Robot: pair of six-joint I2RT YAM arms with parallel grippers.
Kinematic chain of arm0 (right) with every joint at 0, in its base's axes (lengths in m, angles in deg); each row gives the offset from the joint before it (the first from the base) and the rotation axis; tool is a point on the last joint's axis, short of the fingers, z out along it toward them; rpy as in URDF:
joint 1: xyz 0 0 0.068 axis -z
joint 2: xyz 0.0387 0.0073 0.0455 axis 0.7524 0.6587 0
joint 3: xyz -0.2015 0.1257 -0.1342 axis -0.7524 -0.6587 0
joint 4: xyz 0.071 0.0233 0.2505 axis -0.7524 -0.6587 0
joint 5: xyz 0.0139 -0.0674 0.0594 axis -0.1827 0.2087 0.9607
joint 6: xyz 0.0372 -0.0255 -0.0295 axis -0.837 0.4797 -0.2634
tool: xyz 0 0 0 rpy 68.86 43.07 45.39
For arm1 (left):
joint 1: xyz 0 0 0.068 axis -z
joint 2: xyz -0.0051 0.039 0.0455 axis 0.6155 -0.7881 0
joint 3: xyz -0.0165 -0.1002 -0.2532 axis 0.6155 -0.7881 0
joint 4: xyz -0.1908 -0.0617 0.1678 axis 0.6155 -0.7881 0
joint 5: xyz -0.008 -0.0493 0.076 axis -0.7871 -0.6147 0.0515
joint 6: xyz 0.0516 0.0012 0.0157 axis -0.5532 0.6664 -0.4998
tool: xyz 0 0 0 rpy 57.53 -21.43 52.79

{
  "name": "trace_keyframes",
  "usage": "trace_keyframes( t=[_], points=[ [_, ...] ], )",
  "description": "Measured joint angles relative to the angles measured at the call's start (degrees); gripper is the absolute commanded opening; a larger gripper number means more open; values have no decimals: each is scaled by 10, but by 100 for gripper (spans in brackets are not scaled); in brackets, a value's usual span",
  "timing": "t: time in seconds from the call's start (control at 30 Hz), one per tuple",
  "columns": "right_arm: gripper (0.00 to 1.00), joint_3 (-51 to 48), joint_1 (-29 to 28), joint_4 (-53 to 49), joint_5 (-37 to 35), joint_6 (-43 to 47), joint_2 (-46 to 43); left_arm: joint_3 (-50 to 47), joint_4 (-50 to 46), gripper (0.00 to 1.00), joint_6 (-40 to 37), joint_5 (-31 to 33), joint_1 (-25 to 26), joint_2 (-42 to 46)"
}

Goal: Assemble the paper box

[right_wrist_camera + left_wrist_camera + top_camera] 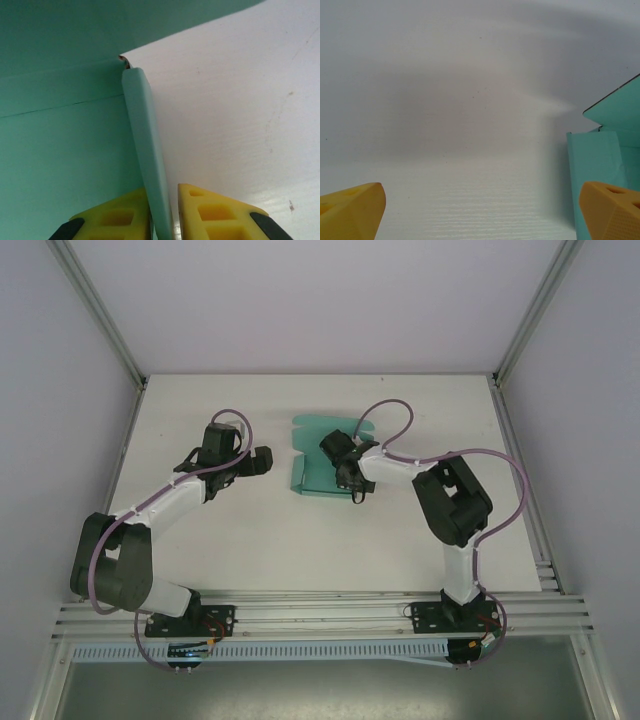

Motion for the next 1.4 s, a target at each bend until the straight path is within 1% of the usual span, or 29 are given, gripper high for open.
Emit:
trace_keyframes(
  t=[0.07,0.13,0.3,0.47,0.6,0.67,0.87,1.0,1.03,1.2,1.23,1.33,1.4],
  points=[
    [18,0,0,2,-3,11,2,0,-1,99,0,0,0,2],
    [15,0,0,7,-7,24,5,0,-2,98,0,-1,0,5],
    [0,-4,0,44,-5,59,6,-1,-2,98,-1,-8,0,8],
    [0,-26,-1,90,-7,92,-2,-2,-6,99,-3,-32,0,7],
    [0,-54,-7,120,-26,113,-22,-11,12,98,-5,-83,0,7],
    [0,-69,-12,139,-34,123,-38,-22,28,93,-3,-104,0,2],
    [0,-99,-19,195,-45,136,-68,-31,77,88,9,-152,0,-55],
    [0,-112,-19,222,-44,140,-68,-43,137,72,25,-212,0,-83],
    [0,-116,-19,227,-44,142,-68,-45,153,69,29,-228,0,-91],
    [0,-120,-19,235,-44,142,-68,-45,219,59,44,-290,0,-125],
    [0,-120,-19,239,-43,142,-68,-45,228,58,45,-302,0,-132],
    [0,-120,-20,245,-40,142,-68,-39,241,56,47,-323,0,-159],
    [0,-120,-20,247,-40,142,-68,-35,245,50,48,-332,0,-173]
  ],
)
